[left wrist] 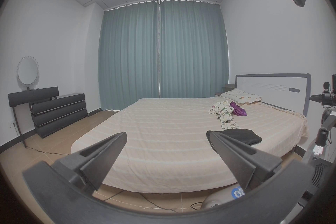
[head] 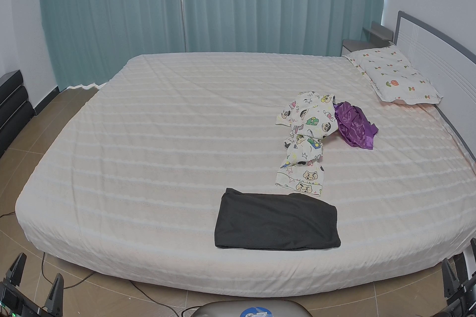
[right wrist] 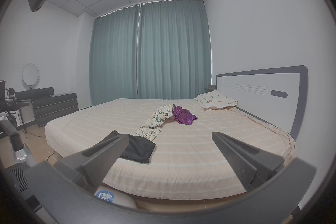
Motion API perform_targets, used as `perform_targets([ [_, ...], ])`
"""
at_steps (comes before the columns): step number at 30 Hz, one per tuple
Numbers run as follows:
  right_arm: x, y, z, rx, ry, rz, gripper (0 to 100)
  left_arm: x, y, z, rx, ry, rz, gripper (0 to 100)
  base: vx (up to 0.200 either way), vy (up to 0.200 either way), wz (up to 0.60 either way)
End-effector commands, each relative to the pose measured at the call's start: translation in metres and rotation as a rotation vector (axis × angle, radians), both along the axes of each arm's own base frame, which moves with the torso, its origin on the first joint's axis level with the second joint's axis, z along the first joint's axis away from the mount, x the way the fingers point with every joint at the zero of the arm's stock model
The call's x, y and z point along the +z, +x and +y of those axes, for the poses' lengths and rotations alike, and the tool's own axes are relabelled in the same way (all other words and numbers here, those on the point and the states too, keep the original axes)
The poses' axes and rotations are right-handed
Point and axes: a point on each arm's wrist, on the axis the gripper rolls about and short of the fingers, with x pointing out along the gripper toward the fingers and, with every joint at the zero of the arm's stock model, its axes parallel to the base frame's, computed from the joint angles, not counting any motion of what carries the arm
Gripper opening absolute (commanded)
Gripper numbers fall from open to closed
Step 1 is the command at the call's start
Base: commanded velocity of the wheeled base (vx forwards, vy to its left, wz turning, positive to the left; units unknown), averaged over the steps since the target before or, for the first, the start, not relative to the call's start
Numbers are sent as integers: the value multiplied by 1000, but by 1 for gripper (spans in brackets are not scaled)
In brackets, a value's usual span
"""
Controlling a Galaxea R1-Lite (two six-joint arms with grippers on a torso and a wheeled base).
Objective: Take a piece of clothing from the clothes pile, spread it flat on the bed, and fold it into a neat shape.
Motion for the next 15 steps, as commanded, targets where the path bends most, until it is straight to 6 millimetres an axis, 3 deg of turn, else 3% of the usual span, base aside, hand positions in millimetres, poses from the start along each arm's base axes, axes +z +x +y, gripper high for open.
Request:
perform_targets([
  [1, -5, 1, 0, 1, 0, 7, 100, -4, 1, 0, 2, 0, 12, 100, 0, 0, 0],
  [15, -5, 1, 0, 0, -2, 9, 100, -4, 1, 0, 4, -8, 12, 100, 0, 0, 0],
])
